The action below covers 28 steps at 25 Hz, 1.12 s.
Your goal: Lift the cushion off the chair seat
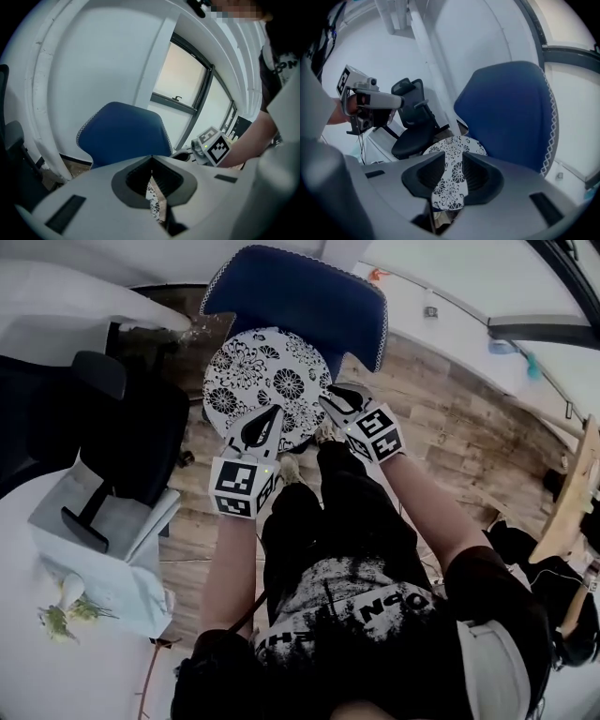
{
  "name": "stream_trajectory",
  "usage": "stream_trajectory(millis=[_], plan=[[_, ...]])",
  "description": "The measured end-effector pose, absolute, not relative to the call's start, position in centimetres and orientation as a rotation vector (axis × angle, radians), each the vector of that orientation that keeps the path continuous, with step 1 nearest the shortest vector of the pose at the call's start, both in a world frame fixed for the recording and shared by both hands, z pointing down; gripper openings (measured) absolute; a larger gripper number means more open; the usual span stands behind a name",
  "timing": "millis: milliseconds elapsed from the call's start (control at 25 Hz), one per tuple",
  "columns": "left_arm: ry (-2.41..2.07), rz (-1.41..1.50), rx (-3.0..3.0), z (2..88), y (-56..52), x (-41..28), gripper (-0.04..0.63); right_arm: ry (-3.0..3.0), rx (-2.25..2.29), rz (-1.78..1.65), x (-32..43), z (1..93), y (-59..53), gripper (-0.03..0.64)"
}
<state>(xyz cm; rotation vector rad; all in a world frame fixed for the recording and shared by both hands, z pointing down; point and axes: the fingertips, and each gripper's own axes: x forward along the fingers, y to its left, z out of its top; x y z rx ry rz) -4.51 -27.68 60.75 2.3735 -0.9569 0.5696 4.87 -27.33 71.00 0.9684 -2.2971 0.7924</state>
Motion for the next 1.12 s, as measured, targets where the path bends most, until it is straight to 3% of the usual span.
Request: stream_trajectory(millis=[400, 1120], plan=[[-0.852, 0.611, 2.386, 64.7, -29.4, -1.0, 0.014, -2.044, 0.891, 0.788, 6.8, 84.7, -28.3, 0.229], [-0.885, 0.627, 2.282, 69.9, -28.9, -2.0, 0.014, -1.893, 0.97, 1.001, 7.7, 95.1, -30.4, 0.262]])
